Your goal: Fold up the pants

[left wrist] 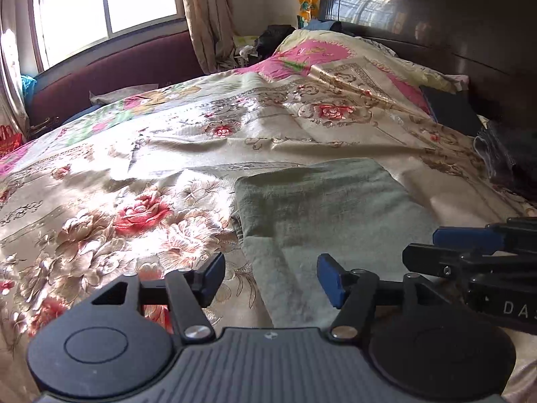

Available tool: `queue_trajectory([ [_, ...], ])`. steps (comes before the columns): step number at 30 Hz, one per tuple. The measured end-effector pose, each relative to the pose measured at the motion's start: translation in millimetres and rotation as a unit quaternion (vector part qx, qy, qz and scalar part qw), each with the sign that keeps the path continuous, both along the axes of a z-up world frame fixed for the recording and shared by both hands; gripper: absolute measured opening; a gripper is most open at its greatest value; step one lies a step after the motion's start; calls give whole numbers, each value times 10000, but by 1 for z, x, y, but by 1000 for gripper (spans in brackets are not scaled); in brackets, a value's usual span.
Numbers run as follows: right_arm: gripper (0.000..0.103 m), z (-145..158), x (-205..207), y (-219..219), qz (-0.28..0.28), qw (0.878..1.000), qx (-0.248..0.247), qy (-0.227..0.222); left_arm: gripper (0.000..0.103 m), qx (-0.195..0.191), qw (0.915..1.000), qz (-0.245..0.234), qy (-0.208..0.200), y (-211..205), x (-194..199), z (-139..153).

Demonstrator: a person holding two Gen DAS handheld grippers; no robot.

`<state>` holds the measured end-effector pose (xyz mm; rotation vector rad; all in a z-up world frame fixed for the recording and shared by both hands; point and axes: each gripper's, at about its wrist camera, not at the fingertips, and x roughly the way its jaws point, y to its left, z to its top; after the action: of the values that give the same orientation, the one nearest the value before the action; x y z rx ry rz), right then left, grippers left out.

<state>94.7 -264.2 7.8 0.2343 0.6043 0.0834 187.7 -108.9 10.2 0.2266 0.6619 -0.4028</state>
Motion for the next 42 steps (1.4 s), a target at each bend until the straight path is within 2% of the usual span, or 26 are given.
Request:
queue_trajectory([
  [10,40,24,-57,18,-108,9997,168,-135,94,-61,9992,214,-318,11,-63,23],
  [15,40,29,-77,23,-103,9995,208,-190,96,-167,9990,267,-315,19,-82,29],
  [21,40,30,-98,28,-133,9991,350,-211,97,-20,9981,362,-491,22,-105,34],
  [26,40,34,-111,31,-120,9991,303,-263,97,-66,9976,347,-603,26,-120,37],
  [42,40,11,-140,34,-199,9991,353,93,97,56,9988,411,-256,25,-149,13],
])
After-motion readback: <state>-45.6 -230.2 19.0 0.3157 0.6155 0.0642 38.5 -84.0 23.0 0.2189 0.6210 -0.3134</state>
